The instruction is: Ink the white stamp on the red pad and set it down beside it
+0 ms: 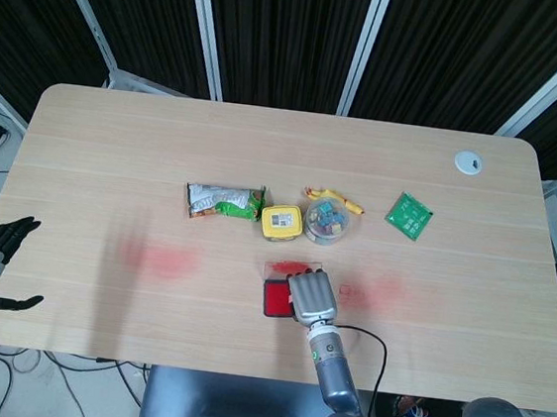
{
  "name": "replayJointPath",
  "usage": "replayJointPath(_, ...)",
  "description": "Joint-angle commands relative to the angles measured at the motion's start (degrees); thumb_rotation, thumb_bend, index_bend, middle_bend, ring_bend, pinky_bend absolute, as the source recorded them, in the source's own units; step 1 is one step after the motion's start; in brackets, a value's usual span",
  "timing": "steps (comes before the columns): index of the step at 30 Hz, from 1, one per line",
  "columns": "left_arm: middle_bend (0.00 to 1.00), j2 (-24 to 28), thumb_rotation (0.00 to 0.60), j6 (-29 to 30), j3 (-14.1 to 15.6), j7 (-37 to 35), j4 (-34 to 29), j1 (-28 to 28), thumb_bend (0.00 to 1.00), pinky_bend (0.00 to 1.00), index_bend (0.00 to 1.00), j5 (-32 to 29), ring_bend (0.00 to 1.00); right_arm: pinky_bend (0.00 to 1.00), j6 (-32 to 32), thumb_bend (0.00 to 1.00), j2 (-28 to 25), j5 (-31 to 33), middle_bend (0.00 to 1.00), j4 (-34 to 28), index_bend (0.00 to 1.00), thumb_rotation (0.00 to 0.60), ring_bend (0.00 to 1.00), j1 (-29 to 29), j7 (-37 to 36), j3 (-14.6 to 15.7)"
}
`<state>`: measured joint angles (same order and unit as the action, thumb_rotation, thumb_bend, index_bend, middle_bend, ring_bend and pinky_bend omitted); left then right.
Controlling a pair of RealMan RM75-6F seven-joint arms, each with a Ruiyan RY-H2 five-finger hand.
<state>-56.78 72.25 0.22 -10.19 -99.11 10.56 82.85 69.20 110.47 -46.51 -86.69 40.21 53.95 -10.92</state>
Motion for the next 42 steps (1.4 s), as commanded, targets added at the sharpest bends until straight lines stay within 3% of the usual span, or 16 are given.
replayJointPath(1,0.0,-0.01,0.6,-0.03,0.02,0.0,0.02,0.0,0.0,0.0,0.0,0.0,0.0,0.44,0.03,0.48,-0.02,0.1,0.54,-0.03,0.65,0.6,0.41,0.03,-0.06,0.04)
replayJointPath(42,0.0,0.01,0.6,-0.19,0.03,-0.08,-0.09,0.09,0.0,0.0,0.0,0.01,0.0,0.44,0.26,0.48,1.97,2.81,0.55,0.83,0.65,0.6,0.41,2.2,2.08,-0.88)
